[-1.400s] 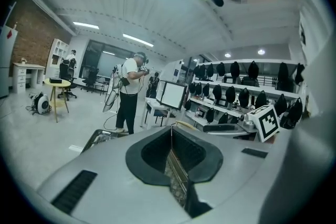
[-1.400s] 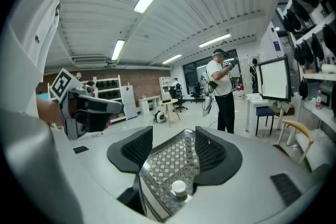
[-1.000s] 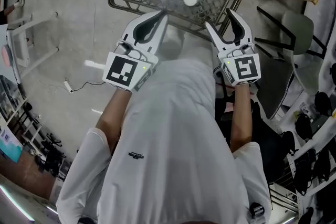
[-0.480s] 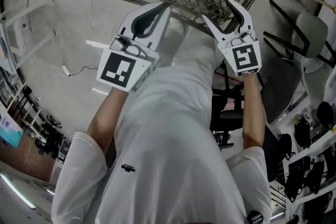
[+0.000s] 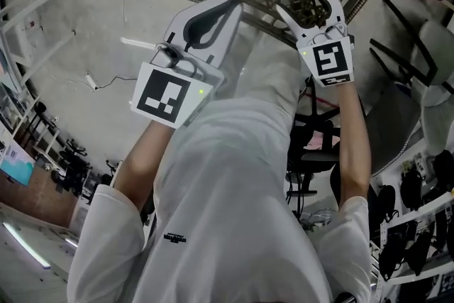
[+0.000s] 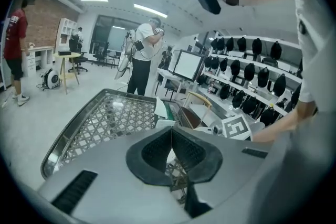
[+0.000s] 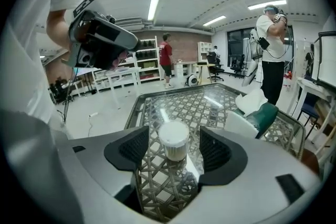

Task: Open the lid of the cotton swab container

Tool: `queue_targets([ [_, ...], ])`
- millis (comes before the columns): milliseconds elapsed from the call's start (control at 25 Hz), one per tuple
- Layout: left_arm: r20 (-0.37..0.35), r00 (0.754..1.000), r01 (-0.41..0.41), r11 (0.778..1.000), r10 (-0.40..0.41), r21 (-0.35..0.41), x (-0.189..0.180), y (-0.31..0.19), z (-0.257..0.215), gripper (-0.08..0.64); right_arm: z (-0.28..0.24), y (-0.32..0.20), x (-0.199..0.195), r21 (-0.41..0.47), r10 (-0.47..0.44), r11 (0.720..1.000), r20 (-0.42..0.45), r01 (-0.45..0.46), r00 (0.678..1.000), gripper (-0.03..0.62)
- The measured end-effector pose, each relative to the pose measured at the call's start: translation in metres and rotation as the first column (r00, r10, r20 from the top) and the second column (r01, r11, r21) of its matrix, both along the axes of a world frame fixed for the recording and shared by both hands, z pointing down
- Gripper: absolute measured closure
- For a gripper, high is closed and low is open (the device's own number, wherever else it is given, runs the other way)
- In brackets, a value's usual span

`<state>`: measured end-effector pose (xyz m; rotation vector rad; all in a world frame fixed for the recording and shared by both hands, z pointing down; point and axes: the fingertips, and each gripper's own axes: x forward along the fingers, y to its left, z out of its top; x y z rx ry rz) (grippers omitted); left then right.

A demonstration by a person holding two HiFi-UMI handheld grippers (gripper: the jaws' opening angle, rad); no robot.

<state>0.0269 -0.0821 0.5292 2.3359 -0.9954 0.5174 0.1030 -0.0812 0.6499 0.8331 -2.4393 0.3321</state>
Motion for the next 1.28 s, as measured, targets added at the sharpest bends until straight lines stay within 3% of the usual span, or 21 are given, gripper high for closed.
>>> queue_targets([
  [560, 0.026, 0.999, 0.029, 0.998, -0.028, -0.048, -0.001, 0.003, 0.049, 0.555, 0.064, -0.012, -0.019, 0.015, -0.091, 0.996, -0.037, 0.092, 0.995, 0.322],
  [1280, 0.035, 0.998, 0.05, 0.998, -0.049, -0.042, -0.007, 0.012, 0.049, 0.555, 0.078, -0.019, -0.031, 0.062, -0.117, 0.991, -0.075, 0.122, 0.99, 0.337],
])
